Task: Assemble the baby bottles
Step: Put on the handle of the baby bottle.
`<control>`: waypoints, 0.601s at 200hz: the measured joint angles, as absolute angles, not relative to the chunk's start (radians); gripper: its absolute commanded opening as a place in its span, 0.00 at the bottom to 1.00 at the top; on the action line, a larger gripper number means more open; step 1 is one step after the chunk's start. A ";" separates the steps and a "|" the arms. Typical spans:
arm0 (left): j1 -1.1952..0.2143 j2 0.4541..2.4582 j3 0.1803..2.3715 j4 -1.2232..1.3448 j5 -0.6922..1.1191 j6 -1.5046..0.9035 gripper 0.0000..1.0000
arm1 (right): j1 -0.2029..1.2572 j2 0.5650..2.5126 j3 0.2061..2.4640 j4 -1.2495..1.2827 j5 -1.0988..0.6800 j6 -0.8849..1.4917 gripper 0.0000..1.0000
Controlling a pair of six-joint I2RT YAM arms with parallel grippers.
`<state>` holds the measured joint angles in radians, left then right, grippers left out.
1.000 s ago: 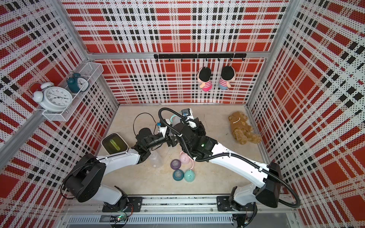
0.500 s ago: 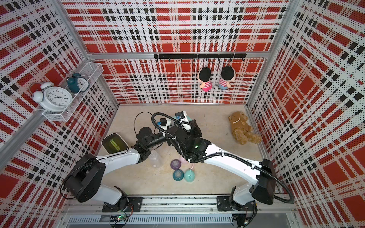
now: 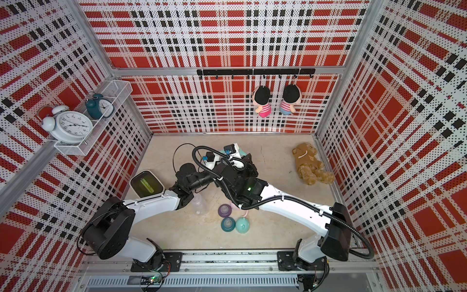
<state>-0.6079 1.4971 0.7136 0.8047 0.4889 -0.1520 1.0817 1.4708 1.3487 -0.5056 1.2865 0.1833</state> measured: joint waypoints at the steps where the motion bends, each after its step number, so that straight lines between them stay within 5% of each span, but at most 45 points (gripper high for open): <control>1: -0.608 1.497 0.714 0.804 0.488 -0.152 0.00 | 1.082 1.471 1.349 -0.506 1.287 0.183 0.00; 120: -0.619 1.494 0.713 0.826 0.512 -0.157 0.00 | 1.075 1.463 1.349 -0.530 1.242 0.173 0.00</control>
